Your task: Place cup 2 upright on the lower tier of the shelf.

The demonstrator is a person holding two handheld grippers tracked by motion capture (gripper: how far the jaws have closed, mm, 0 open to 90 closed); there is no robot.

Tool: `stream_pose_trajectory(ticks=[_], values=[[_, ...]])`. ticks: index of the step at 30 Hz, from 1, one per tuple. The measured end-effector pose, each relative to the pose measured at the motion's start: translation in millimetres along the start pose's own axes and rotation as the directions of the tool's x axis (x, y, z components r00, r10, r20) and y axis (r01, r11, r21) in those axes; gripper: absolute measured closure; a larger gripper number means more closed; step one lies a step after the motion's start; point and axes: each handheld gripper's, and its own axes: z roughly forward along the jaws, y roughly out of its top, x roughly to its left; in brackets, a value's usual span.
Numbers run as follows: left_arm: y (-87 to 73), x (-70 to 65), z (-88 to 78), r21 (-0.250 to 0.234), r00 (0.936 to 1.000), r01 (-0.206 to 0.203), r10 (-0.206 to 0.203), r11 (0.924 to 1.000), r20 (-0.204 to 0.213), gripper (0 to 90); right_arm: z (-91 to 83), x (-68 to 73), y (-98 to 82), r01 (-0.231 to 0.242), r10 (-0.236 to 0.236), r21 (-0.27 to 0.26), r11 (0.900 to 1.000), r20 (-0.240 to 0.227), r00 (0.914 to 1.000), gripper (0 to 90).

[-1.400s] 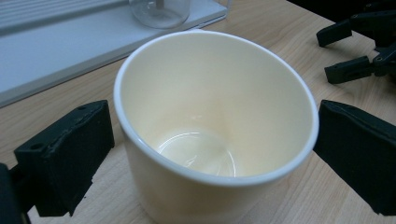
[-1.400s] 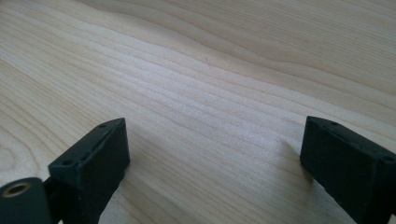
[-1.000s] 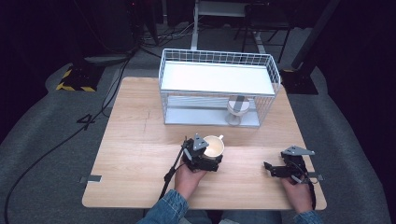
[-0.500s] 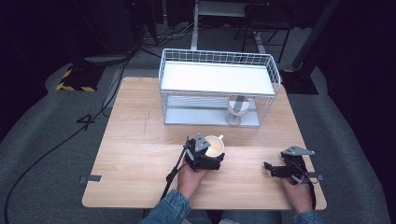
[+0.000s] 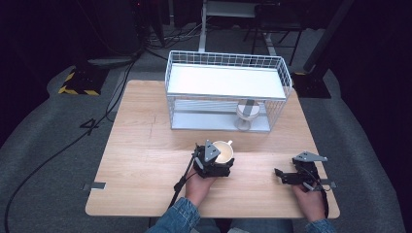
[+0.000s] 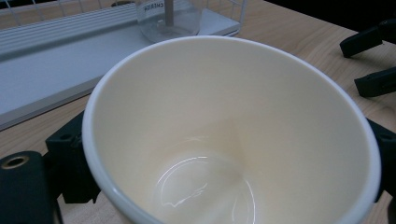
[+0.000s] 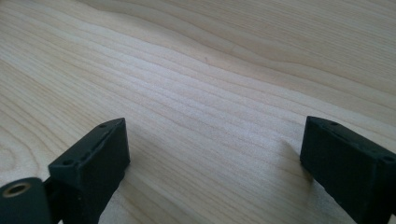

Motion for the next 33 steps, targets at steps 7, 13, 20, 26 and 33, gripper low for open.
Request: stream_pose_trajectory(ticks=[7, 13, 20, 26, 33], values=[[0.2, 0.6, -1.1, 0.003, 1.0, -0.009, 0.009, 1.0, 0.001, 9.7, 0.0, 0.0, 0.0, 0.0, 0.0, 0.0, 1.0, 0.0, 1.0, 8.5], [4.0, -1.1, -8.3, -0.02, 0.9998, -0.018, 0.018, 0.9996, 0.006, 9.8, -0.1, 0.4, 0.0, -0.002, 0.002, 0.0, 1.0, 0.004, 1.0, 8.4], [18.5, 0.5, -25.6, -0.027, 0.9991, -0.021, 0.022, 0.9994, 0.036, 9.9, 0.0, 1.1, 0.0, -0.006, 0.006, 0.0, 1.0, 0.009, 0.9999, 8.3], [32.5, 0.1, -39.8, -0.046, 0.9978, -0.037, 0.039, 0.9983, 0.054, 9.9, 0.4, 1.1, 0.2, -0.013, 0.013, 0.005, 1.0, 0.015, 0.9998, 6.8], [45.6, 1.6, -50.2, -0.048, 0.996, -0.034, 0.038, 0.9982, 0.081, 9.9, 0.7, 1.1, 0.3, -0.015, 0.015, 0.005, 1.0, 0.019, 0.9997, 6.1]])
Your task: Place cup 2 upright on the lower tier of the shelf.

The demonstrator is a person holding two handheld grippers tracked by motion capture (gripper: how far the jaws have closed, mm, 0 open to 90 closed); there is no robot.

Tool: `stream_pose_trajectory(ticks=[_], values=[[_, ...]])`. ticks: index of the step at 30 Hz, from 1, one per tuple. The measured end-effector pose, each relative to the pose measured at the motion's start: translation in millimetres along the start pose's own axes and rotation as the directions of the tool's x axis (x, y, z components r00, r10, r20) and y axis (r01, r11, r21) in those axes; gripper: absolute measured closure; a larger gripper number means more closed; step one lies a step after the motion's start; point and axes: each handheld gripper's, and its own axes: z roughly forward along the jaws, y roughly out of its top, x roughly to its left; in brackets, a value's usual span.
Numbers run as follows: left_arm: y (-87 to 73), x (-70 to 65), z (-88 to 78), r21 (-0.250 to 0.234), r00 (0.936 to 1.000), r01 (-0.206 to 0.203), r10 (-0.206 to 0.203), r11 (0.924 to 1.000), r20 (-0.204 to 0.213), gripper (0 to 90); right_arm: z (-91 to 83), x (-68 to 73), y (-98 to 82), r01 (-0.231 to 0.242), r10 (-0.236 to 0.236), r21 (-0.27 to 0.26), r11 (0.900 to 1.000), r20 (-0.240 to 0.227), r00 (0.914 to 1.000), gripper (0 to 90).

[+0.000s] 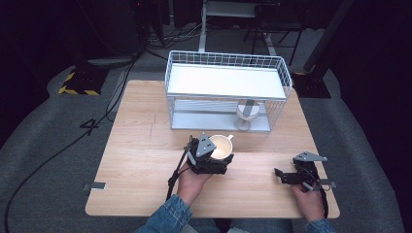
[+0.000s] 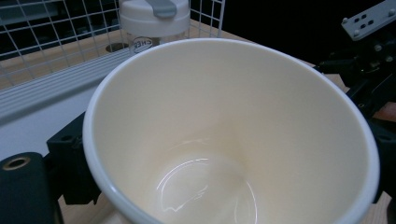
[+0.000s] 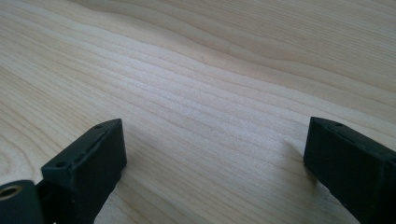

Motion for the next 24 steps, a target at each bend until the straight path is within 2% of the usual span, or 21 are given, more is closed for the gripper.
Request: stream_pose_trajectory(ticks=[4, 10, 17, 19, 24], values=[[6.3, 1.7, -4.1, 0.01, 0.9997, 0.012, -0.012, 0.9999, 0.022, 9.8, 0.0, 0.1, 0.0, -0.001, 0.001, 0.0, 1.0, 0.0, 1.0, 6.1], [14.6, 4.9, -10.5, 0.005, 0.9998, 0.005, -0.005, 1.0, 0.022, 9.9, 0.1, -0.1, 0.0, 0.002, -0.002, -0.001, 1.0, 0.0, 1.0, 6.1], [26.8, 9.0, -17.0, 0.003, 1.0, -0.006, 0.006, 1.0, 0.008, 9.8, 0.0, 0.0, 0.0, 0.0, 0.0, 0.0, 1.0, 0.0, 1.0, 6.1], [34.6, 11.5, -20.5, 0.001, 0.9997, -0.026, 0.026, 0.9997, -0.005, 9.8, 0.0, 0.0, 0.0, 0.0, 0.0, 0.0, 1.0, 0.0, 1.0, 6.1], [44.7, 13.8, -23.9, -0.001, 0.999, -0.043, 0.043, 0.9991, -0.013, 9.8, 0.0, 0.0, 0.0, 0.0, 0.0, 0.0, 1.0, 0.0, 1.0, 6.1]])
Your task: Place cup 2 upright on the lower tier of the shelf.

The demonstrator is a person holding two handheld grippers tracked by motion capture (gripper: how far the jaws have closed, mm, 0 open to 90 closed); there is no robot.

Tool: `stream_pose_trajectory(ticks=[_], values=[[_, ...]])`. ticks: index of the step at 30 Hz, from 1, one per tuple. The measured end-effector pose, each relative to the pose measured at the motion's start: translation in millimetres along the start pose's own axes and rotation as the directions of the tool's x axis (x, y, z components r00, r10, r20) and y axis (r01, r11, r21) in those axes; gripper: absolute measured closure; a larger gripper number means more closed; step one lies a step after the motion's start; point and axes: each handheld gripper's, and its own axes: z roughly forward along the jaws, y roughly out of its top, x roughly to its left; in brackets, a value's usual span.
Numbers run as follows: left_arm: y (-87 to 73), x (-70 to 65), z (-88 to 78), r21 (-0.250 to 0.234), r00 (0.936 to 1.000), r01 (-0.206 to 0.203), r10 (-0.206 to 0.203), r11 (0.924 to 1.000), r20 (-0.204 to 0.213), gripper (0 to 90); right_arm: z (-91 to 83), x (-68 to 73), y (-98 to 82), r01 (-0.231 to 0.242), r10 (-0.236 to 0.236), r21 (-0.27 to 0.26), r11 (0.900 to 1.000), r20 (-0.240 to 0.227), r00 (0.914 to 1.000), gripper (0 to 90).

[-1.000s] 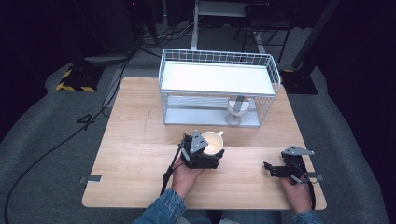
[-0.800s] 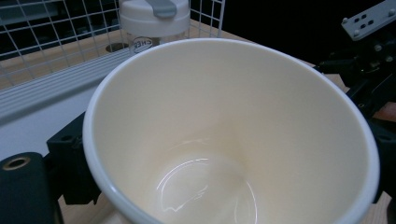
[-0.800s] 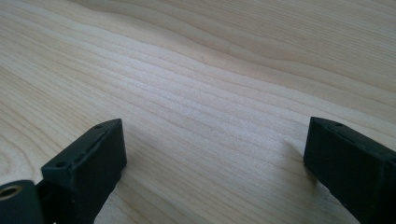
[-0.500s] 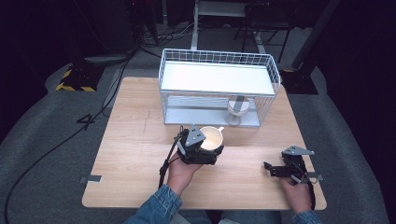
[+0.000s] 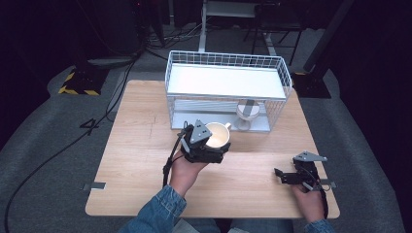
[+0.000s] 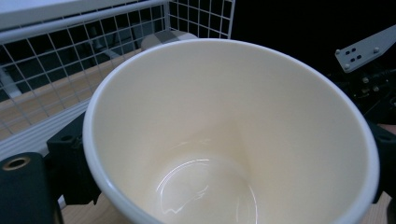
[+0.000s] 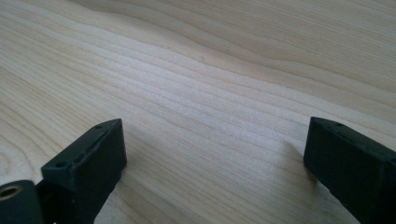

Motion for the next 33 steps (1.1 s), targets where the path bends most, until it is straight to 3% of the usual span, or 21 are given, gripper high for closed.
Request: stream_pose_trajectory(ticks=[14, 22, 33], values=[[42.3, 15.1, -7.4, 0.009, 0.9998, -0.013, 0.013, 0.9999, 0.015, 9.8, 0.0, 0.0, 0.0, 0.0, 0.0, 0.0, 1.0, 0.0, 1.0, 6.1], [57.8, 24.0, -9.3, 0.005, 0.9999, -0.01, 0.01, 0.9999, 0.005, 9.8, 0.3, 0.2, 0.3, 0.002, -0.002, 0.002, 1.0, -0.005, 1.0, 6.0], [87.3, 46.6, -17.7, -0.033, 0.9998, 0.003, -0.003, 0.9994, -0.018, 9.8, 0.3, 0.3, 0.4, 0.001, -0.001, 0.002, 1.0, -0.005, 1.0, 6.1]])
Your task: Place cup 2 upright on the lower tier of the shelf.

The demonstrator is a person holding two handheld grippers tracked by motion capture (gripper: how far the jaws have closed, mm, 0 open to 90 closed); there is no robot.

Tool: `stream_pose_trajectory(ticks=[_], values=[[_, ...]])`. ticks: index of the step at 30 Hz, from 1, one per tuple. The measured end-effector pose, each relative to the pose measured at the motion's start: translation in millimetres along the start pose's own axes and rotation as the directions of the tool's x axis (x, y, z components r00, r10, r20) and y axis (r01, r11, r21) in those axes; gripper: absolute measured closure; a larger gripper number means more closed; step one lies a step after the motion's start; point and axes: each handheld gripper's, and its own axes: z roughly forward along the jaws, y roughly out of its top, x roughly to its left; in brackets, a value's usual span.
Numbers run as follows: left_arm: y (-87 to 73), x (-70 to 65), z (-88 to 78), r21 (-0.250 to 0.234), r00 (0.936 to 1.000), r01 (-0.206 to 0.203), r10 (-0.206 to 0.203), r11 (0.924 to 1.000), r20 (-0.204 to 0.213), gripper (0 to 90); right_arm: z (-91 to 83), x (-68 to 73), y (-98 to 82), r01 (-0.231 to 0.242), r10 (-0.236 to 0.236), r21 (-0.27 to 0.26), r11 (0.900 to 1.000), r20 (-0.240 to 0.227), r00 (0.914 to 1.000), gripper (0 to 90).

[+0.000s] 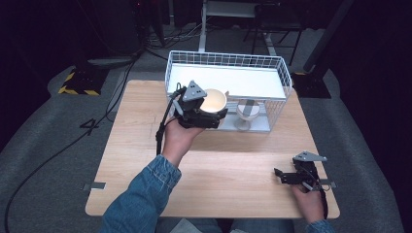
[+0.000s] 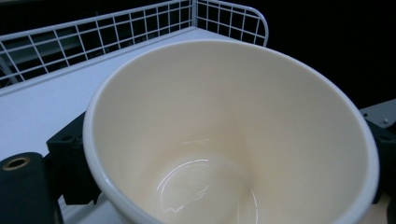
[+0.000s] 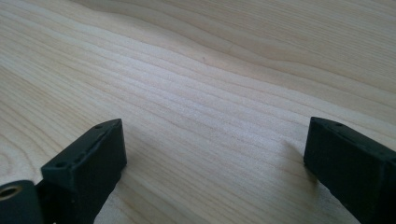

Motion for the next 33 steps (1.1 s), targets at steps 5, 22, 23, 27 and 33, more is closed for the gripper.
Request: stream_pose_trajectory(ticks=[5, 22, 23, 27, 33], values=[[10.2, 6.8, -0.8, -0.012, 0.9999, 0.008, -0.008, 0.9999, -0.007, 9.8, 0.3, 0.0, 0.3, 0.002, -0.002, 0.0, 1.0, -0.002, 1.0, 6.1], [41.6, 30.3, 24.1, -0.04, 0.9989, 0.022, -0.024, 0.9989, -0.04, 9.9, 0.6, -0.1, 0.5, 0.007, -0.007, 0.0, 1.0, -0.005, 1.0, 6.1], [43.8, 32.5, 27.8, -0.04, 0.9988, 0.025, -0.026, 0.9989, -0.041, 9.8, 0.6, -0.1, 0.5, 0.007, -0.007, -0.001, 1.0, -0.005, 1.0, 6.1], [47.6, 35.8, 32.3, -0.042, 0.9984, 0.03, -0.032, 0.9987, -0.046, 9.9, 0.6, -0.1, 0.5, 0.007, -0.007, 0.0, 1.0, -0.005, 1.0, 6.1], [57.8, 43.9, 39.9, -0.051, 0.9978, 0.037, -0.04, 0.998, -0.054, 9.9, 0.6, -0.1, 0.5, 0.007, -0.007, -0.001, 1.0, -0.007, 1.0, 6.1]])
